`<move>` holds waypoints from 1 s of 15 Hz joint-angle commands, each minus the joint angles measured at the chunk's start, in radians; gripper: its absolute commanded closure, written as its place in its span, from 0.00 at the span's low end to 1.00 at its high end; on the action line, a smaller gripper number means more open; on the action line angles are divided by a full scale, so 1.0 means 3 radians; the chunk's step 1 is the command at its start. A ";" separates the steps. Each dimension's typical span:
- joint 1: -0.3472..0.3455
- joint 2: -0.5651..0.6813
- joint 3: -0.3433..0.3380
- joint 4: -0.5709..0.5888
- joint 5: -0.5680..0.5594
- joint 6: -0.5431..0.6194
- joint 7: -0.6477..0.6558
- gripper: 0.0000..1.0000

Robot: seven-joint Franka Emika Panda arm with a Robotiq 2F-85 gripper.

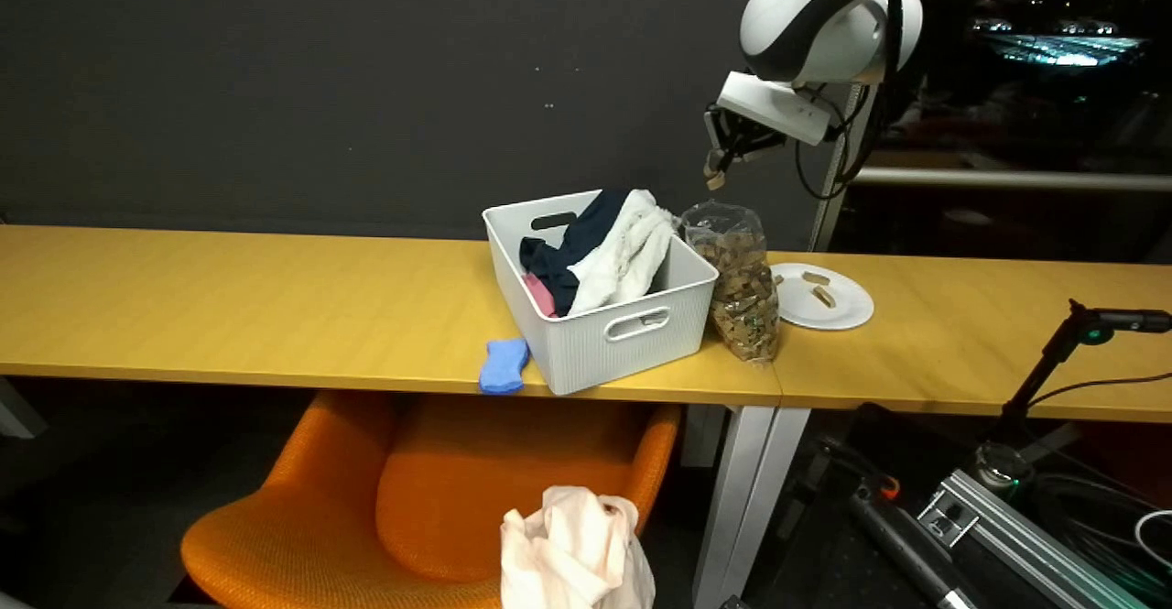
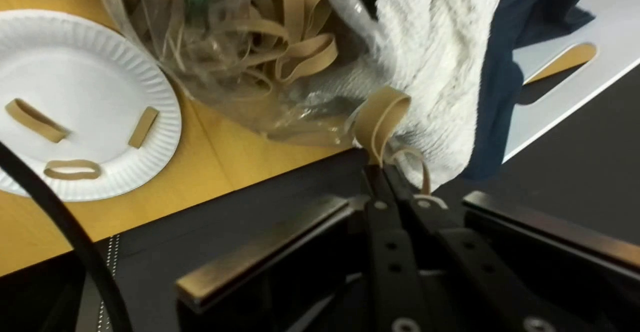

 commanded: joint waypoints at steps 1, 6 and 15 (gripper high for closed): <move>-0.0009 -0.0124 0.0206 -0.0159 0.0094 -0.0052 -0.0193 1.00; -0.0042 -0.0020 0.0275 -0.0176 0.0111 -0.0125 -0.0228 1.00; -0.0182 0.0215 -0.0009 -0.0120 -0.0049 -0.0212 -0.0086 1.00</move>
